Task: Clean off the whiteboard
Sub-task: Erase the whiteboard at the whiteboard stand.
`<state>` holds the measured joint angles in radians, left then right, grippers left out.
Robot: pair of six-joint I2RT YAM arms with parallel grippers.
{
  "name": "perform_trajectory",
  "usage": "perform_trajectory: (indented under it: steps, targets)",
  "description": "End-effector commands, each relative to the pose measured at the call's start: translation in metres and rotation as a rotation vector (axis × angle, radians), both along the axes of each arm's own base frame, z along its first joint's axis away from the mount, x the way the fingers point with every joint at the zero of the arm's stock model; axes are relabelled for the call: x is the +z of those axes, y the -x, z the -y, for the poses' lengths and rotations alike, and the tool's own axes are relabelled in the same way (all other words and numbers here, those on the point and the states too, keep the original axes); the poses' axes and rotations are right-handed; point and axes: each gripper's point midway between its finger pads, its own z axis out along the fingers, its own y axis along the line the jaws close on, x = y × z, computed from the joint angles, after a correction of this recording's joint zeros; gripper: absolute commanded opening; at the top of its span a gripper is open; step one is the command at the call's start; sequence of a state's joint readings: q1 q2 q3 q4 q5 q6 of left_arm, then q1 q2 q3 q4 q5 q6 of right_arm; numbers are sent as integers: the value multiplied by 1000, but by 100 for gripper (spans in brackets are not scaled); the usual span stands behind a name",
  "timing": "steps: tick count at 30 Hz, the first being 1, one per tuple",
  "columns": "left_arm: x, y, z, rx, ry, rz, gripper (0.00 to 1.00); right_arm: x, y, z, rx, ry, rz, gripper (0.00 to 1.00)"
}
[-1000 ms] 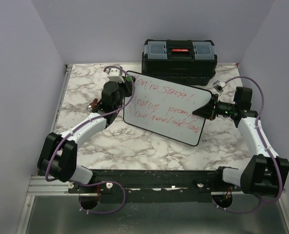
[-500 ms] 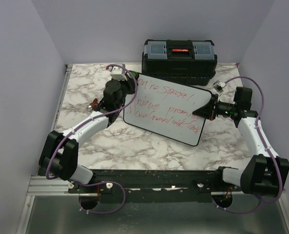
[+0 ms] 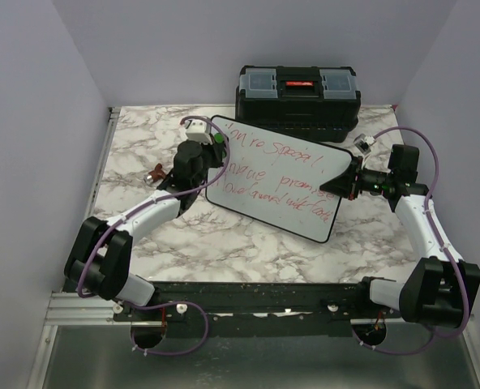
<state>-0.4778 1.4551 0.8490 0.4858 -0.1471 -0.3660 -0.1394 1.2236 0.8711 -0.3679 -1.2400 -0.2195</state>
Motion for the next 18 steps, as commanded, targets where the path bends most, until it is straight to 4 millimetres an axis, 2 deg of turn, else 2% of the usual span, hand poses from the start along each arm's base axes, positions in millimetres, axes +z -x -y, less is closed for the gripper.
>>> perform_trajectory:
  steps: [1, 5, 9, 14, 18]
  targets:
    - [27, -12, 5, -17, -36, 34, 0, 9, -1, -3, 44, 25, 142, 1]
    - [55, -22, 10, -19, -38, 76, 0, 10, -1, -3, 46, 23, 143, 1]
    - [68, -29, 14, -31, -42, 90, 0, 10, -1, -3, 47, 22, 144, 1]
    - [61, -29, 22, -70, -58, 69, 0, 10, -1, -3, 48, 22, 143, 1]
    - [33, -26, 22, -82, -99, 12, 0, 10, -1, -3, 47, 22, 141, 1]
